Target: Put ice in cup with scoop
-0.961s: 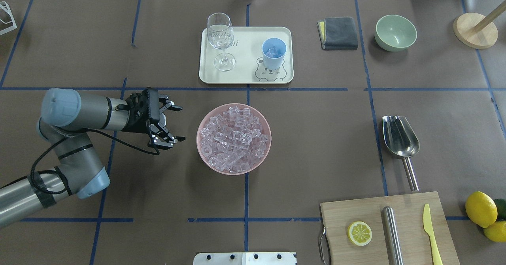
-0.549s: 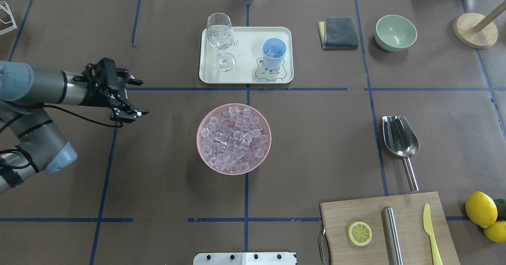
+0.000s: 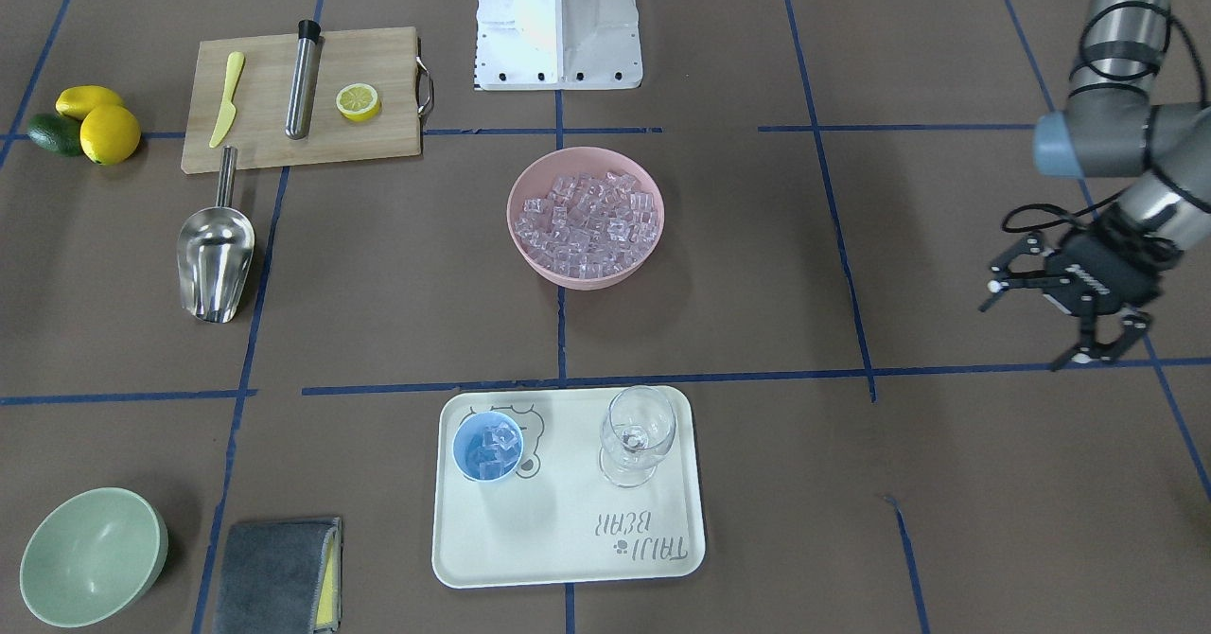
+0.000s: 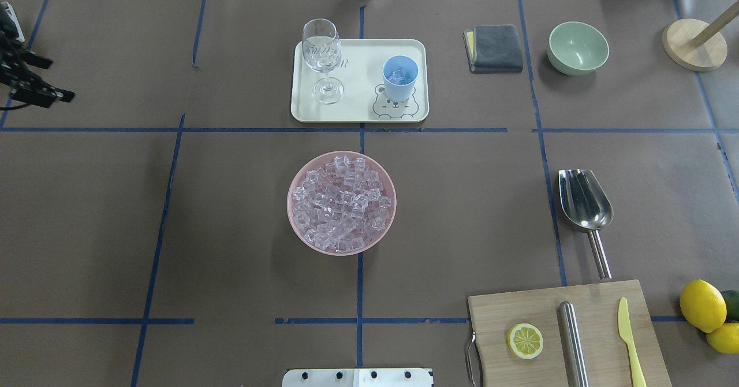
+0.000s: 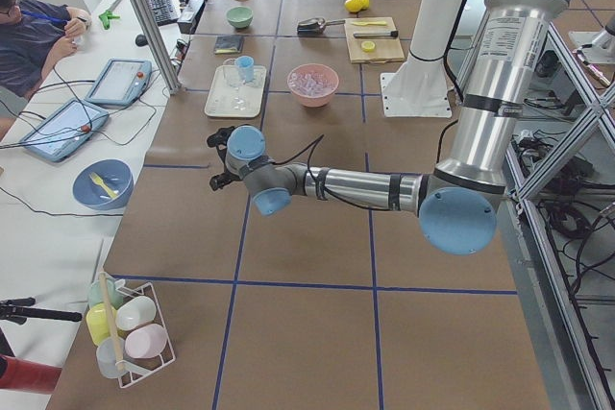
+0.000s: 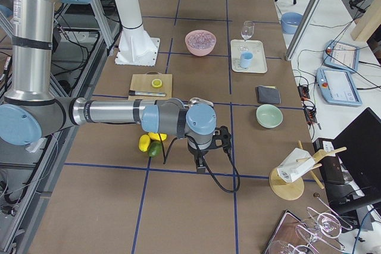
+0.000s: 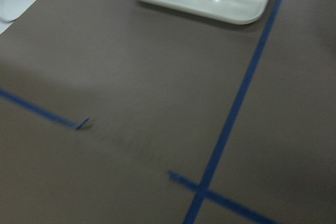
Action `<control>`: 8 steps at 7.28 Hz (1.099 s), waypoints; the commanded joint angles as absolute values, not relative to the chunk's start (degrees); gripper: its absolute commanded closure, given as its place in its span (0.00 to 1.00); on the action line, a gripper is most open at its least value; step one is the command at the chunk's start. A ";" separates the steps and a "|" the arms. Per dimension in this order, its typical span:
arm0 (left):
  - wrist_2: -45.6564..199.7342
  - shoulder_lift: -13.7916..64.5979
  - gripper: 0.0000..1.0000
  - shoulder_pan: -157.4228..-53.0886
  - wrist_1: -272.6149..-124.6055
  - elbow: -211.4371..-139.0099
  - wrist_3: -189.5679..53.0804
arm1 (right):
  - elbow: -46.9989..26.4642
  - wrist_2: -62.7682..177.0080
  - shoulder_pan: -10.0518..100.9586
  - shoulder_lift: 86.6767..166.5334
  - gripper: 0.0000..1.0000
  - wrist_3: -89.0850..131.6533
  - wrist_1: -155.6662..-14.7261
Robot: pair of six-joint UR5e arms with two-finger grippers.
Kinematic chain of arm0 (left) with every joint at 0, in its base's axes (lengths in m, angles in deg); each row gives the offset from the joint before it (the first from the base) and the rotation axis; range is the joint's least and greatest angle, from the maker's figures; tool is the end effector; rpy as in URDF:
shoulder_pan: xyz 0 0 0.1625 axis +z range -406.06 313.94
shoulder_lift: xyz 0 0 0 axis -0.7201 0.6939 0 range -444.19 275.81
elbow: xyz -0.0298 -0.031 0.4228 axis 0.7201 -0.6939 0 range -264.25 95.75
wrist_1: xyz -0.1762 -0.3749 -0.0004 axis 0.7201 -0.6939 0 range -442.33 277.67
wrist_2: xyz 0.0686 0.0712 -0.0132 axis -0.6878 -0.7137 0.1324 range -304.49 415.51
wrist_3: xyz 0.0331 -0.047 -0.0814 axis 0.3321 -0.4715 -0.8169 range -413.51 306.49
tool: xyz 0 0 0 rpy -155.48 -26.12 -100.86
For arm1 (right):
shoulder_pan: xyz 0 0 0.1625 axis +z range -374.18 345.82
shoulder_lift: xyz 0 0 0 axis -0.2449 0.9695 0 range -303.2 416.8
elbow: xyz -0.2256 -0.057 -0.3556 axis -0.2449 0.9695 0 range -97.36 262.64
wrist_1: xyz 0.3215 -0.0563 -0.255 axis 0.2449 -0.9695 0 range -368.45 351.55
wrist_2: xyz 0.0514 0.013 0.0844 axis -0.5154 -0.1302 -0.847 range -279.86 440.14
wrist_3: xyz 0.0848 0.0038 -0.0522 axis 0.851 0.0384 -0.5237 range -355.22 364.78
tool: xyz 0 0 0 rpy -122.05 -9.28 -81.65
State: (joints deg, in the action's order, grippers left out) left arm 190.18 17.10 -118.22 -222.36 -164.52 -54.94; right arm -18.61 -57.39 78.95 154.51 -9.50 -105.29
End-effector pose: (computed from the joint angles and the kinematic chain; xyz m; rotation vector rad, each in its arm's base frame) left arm 0.1214 -0.5837 0.5344 0.7282 0.8680 0.6059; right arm 0.0832 -0.4261 0.6324 0.0719 -0.8290 -0.1594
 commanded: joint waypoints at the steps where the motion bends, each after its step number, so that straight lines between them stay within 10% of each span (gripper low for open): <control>1: 193.76 16.88 0.00 -127.85 -206.41 -164.85 -54.31 | -18.08 -57.49 78.99 153.40 0.00 -9.37 -105.13; 8: 188.93 13.04 0.00 -136.93 -181.22 -170.29 -41.21 | -18.34 -57.41 79.07 153.13 0.00 -9.72 -105.13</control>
State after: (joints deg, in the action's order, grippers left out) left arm 190.34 15.32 -135.87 -184.28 -168.68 -42.66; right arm -18.22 -57.40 79.01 153.00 -9.70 -105.13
